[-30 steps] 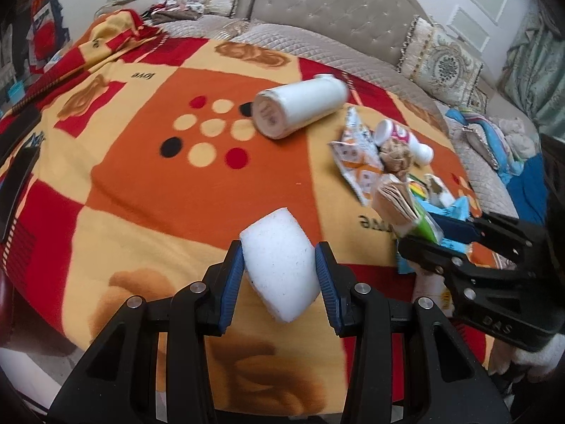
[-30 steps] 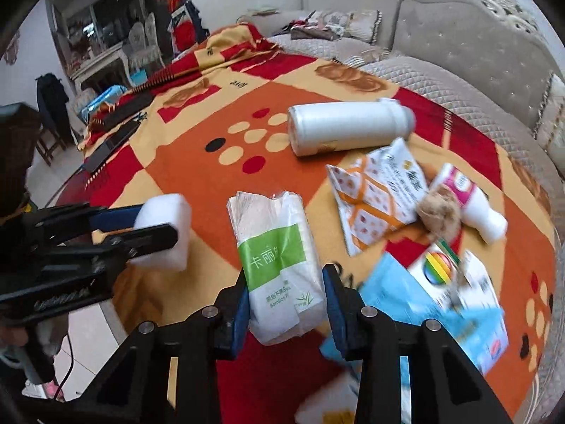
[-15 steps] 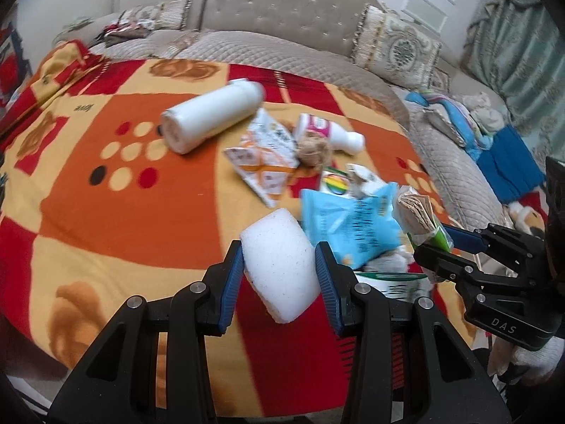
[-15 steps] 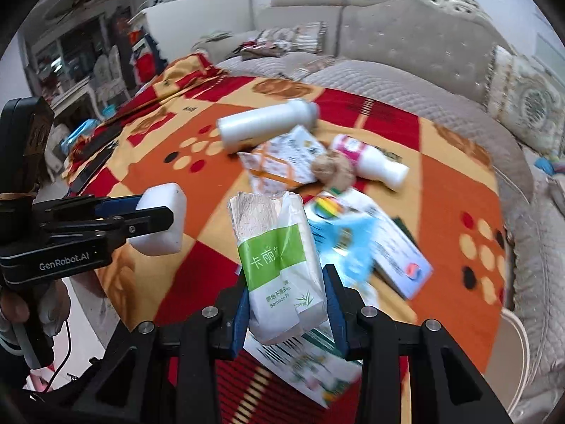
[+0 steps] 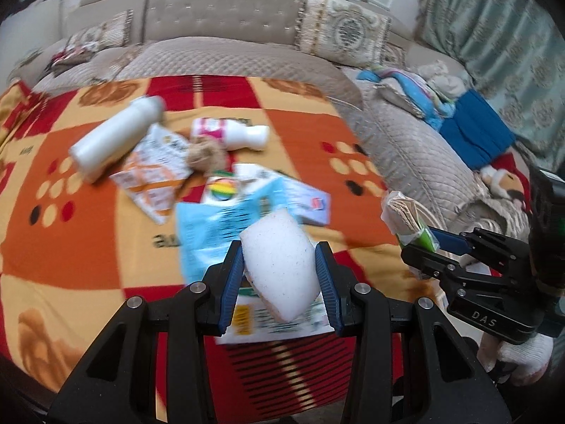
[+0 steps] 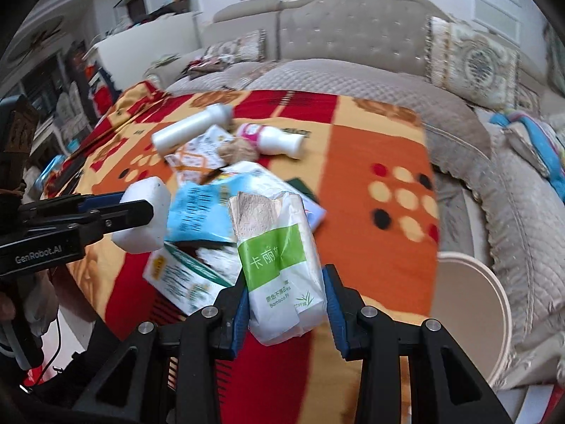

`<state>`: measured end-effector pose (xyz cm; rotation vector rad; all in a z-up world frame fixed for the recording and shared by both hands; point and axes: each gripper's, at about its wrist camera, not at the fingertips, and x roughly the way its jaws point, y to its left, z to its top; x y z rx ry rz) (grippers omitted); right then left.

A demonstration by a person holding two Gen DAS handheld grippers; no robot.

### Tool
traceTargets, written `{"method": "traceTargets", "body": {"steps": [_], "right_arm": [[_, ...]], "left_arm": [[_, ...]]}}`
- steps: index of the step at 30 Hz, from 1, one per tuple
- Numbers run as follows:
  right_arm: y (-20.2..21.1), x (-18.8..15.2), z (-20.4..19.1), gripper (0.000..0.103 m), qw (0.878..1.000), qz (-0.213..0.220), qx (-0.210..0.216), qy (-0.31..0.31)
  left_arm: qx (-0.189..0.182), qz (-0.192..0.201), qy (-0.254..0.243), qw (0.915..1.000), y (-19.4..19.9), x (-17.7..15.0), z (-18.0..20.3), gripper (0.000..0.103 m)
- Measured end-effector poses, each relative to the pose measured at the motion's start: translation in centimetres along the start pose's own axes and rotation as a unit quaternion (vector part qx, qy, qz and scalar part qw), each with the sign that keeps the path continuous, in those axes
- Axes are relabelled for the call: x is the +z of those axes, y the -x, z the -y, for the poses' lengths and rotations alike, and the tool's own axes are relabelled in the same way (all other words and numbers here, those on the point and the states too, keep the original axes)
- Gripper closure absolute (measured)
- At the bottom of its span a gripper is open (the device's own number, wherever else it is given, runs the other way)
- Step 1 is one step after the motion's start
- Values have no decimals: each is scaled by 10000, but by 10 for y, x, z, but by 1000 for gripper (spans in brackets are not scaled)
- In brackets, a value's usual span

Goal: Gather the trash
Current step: 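Carry both items over the bin and open both tools to drop them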

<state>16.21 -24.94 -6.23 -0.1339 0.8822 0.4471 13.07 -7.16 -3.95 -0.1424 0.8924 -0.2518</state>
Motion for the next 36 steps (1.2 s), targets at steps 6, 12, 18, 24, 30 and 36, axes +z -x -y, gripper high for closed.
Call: {"method": "traceTargets", "body": {"steps": [6,12,18,24,30,36], "right_arm": [[19,-21,51,66,9987,10,-312,-401],[30,-48,102,66,9948,-75,-616,-813],[35,-78,151,66,9876,-193,-867,-1298],[30,-102,184,66,9808,-339,-1016,-1630],[17,-120,206,66,9751,-487,-983,-1926],[6,-130,221,56,9701,-565,-995,-2140]], "left_arm": [[-304,-115,-367,9988,-21,7,55,64],[-552,-238,-660,9960,-40,13,102,64],[-789,-349,-863,9925,-58,15,143,64],[-1079,-551,-895,9886,-88,15,175,63],[-1306,-664,-735,9865,-114,15,193,59],[-1407,-701,-596,9858,-129,14,200,45]]}}
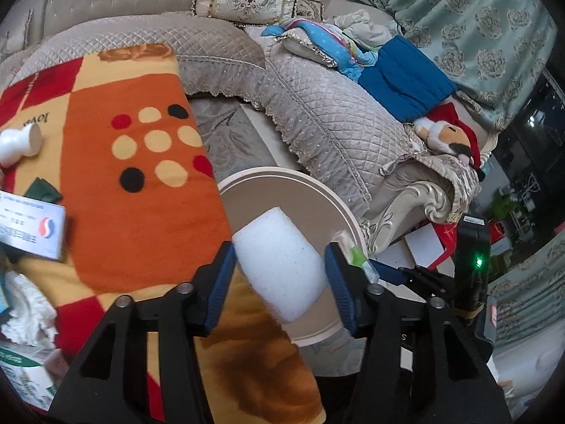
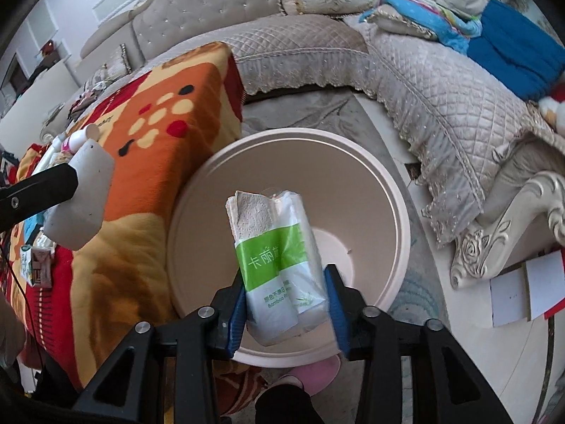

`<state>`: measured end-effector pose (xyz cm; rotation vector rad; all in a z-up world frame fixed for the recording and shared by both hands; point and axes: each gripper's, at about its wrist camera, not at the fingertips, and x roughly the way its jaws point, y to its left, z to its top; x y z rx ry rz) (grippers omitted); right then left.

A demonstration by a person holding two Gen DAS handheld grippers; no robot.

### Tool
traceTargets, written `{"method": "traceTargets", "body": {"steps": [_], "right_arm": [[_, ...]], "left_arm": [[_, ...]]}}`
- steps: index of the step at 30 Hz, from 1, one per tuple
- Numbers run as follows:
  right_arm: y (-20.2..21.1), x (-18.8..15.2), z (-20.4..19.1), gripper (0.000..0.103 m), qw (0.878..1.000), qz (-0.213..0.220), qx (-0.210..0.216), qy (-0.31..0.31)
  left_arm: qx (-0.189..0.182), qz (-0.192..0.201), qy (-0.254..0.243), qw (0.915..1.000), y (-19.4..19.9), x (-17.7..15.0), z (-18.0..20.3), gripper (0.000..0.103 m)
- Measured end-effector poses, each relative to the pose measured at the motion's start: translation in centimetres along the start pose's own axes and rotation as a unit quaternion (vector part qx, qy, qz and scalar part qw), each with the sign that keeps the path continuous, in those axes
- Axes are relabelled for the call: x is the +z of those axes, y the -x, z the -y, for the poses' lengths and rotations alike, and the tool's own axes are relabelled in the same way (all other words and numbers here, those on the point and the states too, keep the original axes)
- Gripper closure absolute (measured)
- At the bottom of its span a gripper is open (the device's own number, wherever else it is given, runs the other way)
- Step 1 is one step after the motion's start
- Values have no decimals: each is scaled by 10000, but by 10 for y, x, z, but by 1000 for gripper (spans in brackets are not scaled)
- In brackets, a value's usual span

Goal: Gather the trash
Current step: 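Carry both items over the bin and open both tools to drop them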

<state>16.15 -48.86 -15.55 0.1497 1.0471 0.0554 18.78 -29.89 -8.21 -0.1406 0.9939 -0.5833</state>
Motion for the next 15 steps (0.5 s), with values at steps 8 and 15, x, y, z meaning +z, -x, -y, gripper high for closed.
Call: {"method": "traceTargets", "body": {"steps": [8,15], "right_arm": [[-9,-2,8,51,9998,-44,19,-209],[-7,-5,5,48,9998,-44,42,-178]], "left_arm": [[-46,26,96,9999,0,-2,-5,35],[49,16,42,10000,5,-6,-5,35]]}}
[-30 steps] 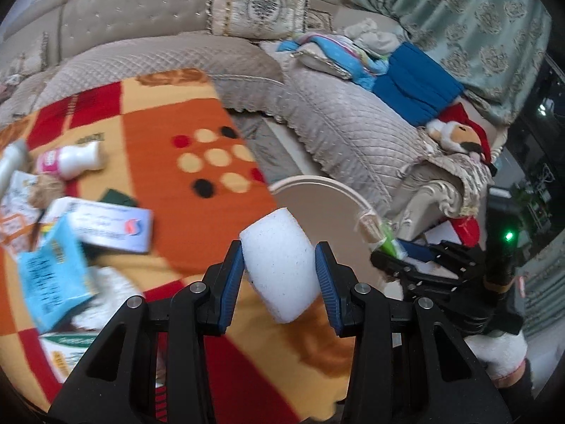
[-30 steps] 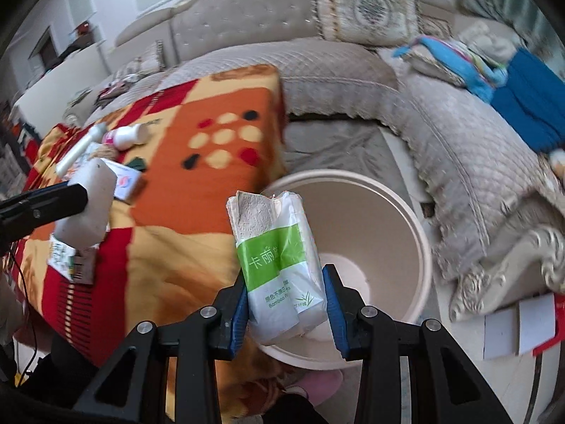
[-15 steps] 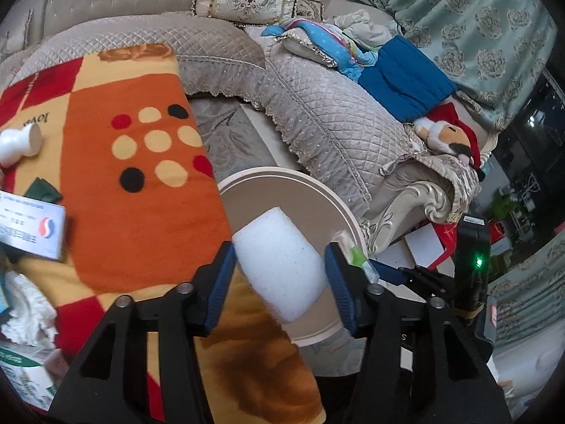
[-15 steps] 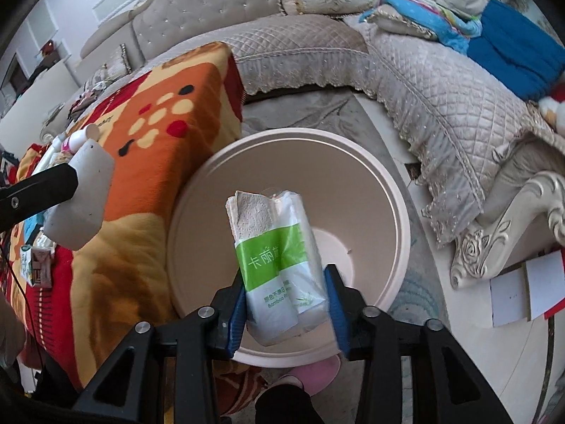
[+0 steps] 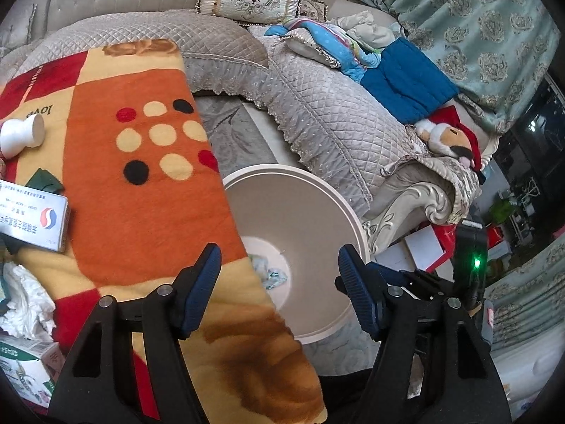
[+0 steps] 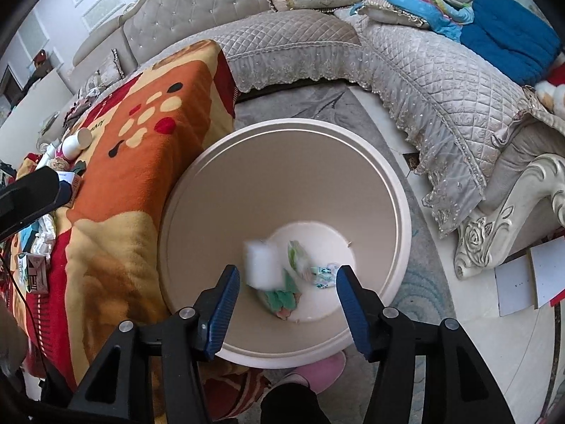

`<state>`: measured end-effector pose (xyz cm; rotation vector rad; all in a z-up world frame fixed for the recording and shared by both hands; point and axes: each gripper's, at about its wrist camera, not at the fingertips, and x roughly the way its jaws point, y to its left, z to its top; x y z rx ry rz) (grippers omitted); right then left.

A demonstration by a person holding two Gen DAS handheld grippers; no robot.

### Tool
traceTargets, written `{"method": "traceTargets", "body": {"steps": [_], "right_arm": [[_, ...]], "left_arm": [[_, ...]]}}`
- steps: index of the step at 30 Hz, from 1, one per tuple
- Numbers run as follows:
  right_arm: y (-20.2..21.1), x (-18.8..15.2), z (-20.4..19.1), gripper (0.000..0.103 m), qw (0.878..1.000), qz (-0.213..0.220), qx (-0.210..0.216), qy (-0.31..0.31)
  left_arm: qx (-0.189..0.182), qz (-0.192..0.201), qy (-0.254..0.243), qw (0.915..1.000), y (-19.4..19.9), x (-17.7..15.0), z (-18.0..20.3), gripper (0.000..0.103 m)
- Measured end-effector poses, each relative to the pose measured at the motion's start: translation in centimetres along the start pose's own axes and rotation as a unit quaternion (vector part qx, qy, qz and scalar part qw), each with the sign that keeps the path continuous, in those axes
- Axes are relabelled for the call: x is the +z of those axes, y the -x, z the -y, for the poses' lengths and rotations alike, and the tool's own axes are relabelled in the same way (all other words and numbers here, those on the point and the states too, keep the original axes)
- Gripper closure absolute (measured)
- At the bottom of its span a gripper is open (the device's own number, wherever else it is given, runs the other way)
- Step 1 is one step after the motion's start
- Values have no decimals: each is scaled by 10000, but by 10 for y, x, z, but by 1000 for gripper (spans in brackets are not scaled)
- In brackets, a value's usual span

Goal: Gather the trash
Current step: 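Carry both items over the bin and open both tools to drop them, then move both tools back over the blanket toward the milk carton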

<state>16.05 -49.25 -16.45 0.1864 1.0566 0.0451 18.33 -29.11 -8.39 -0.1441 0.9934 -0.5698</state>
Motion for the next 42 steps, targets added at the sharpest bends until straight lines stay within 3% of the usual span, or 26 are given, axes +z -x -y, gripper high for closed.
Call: {"method": "traceTargets", "body": {"steps": [5,9,26,36,42], "right_arm": [[6,0,-8,47,10000,63,-6,55],[10,-1,-17,39,9998,103,-28,145],[27,0,-80,39,9978,237,153,607],[26,-1,-111,38,9960,193,213,847],[25,0,-116,37,9958,146,215,876]], "left_arm": [[137,45,-27,9999,6,-4,-3,35],[288,47,-47,9996,11,-8,-8,35],[761,231,74,9968,52,-30,-52,35],[664,-323,134,9972,34,-57,-79,35],[735,-531,8,9959,59,-82,-100,35]]}}
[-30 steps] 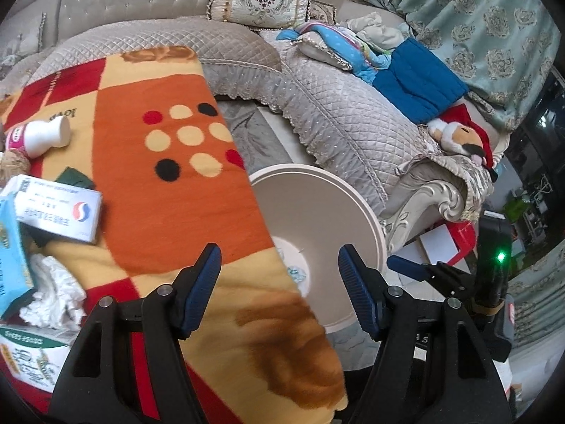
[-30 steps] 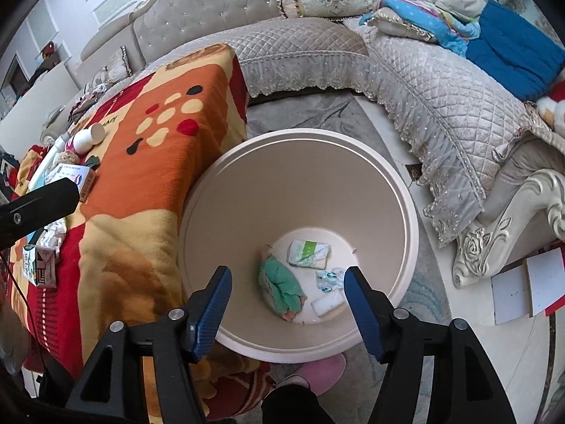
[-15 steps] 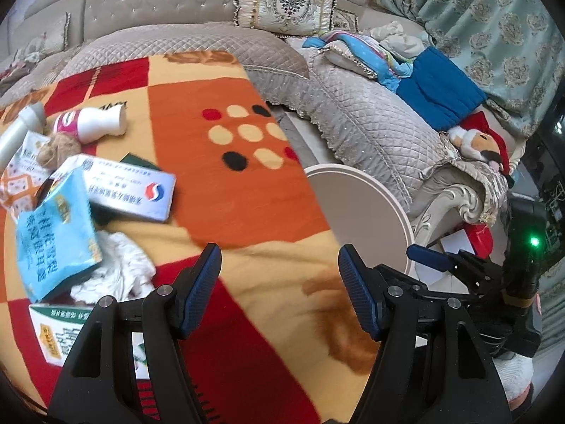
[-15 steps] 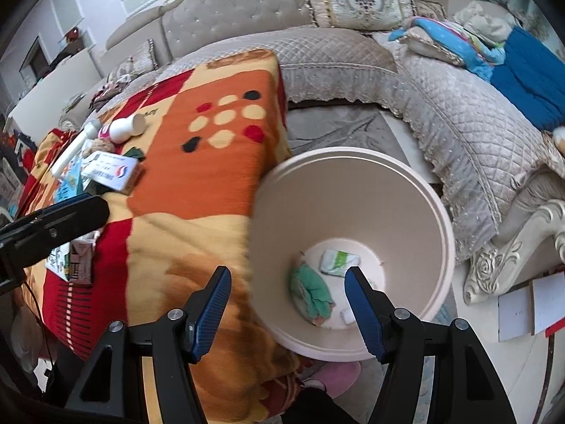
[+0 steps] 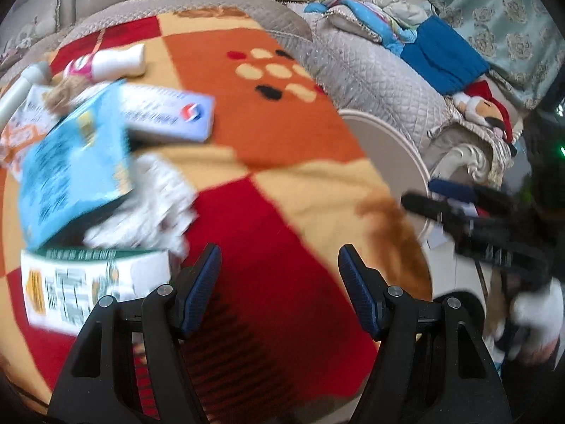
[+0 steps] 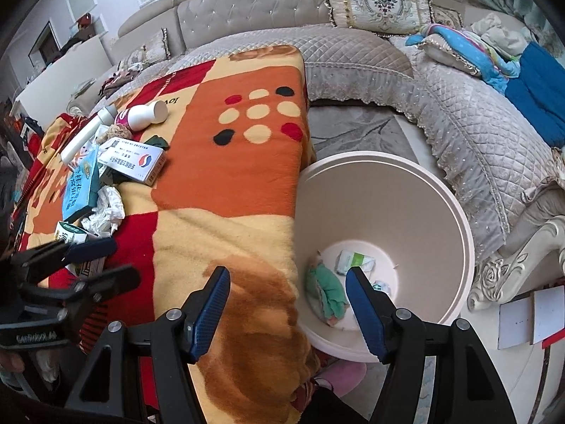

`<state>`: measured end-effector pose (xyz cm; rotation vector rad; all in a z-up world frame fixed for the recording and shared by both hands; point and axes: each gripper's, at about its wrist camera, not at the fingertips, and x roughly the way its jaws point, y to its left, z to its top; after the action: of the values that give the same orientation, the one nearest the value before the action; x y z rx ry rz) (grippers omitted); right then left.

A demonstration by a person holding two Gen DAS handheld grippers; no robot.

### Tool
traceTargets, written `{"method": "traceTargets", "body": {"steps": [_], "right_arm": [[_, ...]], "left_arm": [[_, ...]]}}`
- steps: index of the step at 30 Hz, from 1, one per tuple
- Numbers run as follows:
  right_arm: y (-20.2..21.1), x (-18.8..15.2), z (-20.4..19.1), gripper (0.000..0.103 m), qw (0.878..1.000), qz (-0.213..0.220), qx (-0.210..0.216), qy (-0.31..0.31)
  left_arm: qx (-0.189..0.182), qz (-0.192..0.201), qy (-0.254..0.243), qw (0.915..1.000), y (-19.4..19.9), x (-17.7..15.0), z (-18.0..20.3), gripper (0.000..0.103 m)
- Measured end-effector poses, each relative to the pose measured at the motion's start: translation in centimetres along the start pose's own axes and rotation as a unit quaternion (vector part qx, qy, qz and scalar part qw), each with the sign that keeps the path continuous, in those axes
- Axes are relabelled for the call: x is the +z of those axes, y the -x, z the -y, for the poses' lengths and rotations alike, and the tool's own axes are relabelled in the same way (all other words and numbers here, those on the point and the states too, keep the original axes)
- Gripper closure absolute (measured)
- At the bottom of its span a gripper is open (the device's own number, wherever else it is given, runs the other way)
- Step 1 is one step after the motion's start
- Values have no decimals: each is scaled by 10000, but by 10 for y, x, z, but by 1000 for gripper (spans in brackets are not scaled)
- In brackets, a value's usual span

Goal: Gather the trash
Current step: 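Move both tools back over the blanket toward the milk carton, then grasp the white milk carton with the left tool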

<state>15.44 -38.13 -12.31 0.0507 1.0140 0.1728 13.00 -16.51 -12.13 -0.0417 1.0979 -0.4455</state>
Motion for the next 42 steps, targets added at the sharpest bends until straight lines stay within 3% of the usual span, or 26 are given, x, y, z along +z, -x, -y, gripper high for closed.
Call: {"method": "traceTargets", "body": {"steps": [8,13,16,25,33,42], "right_arm": [[-6,3,-29,37,9995,-58,219,217],[-12,7,-65,37,9978,-109,391,532],[-17,12,-91,36,9958,-119,564,712],[-34,38,-162,30,9870,-223,1275,950],[-37,63,-206,26,9835,-156,1275,1275],[-56,83,-201,25,9872,-248,1317,863]], "left_arm": [[488,-128,472,9976,44,-50,-88,35],[984,31,1290,9867,74,-78,-168,35],[1043,180,1653,9806,95,-89,-196,35],[608,625,1324,9874,133,-88,-186,35],[796,758,1467,9830,111,-54,-200,34],[1369,439,1351,9803,71,-31,-208,34]]}}
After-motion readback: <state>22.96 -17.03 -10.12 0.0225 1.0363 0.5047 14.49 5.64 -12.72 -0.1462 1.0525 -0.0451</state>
